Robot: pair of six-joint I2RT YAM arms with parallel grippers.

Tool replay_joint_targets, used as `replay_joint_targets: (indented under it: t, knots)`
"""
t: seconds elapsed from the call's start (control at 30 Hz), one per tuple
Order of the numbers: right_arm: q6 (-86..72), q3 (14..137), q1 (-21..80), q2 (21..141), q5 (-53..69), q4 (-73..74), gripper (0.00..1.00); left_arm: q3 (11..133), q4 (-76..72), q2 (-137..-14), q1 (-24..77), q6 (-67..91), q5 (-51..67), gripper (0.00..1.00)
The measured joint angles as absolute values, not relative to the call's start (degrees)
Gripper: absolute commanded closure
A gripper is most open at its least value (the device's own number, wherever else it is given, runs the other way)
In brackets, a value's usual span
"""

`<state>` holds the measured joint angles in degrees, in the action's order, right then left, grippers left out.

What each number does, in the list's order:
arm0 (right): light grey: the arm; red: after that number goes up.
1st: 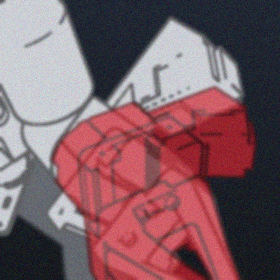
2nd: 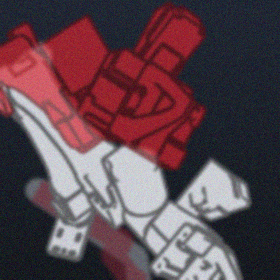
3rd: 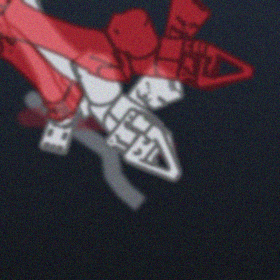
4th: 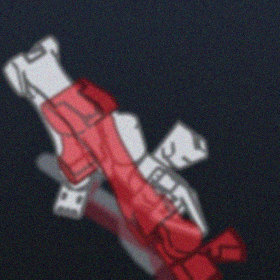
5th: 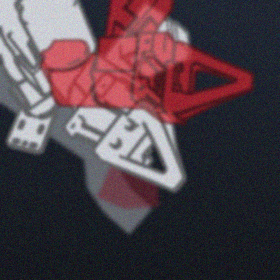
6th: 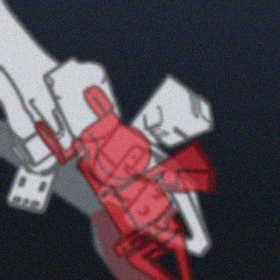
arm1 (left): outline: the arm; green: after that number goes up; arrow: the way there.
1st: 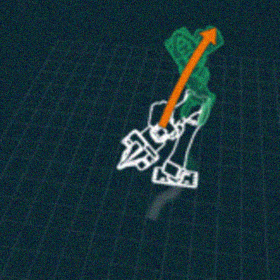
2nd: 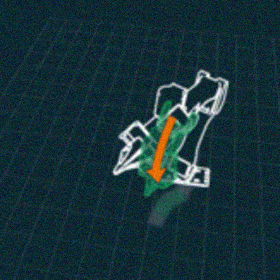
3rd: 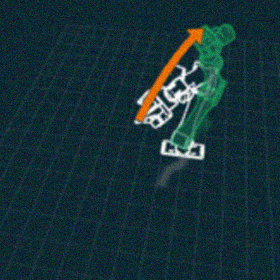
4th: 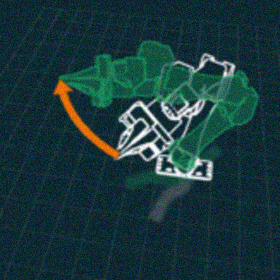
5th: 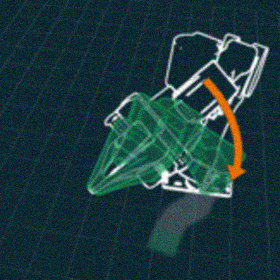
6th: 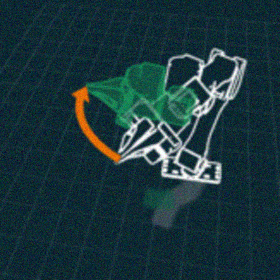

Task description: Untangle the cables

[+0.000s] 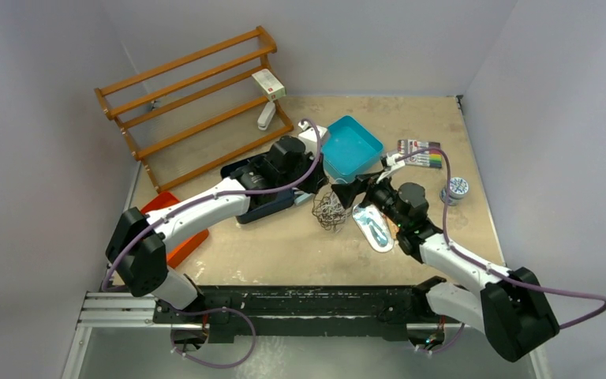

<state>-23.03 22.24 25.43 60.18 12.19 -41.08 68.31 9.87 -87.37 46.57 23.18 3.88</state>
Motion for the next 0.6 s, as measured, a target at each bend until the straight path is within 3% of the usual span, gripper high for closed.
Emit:
replay_joint_targets:
  t: [0.6]
  knots:
    - [-23.6, 22.0, 27.4, 75.7, 11.0, -56.1, 0.02, 76.1, 13.6, -86.7, 48.9, 23.3, 5.3, 1.0]
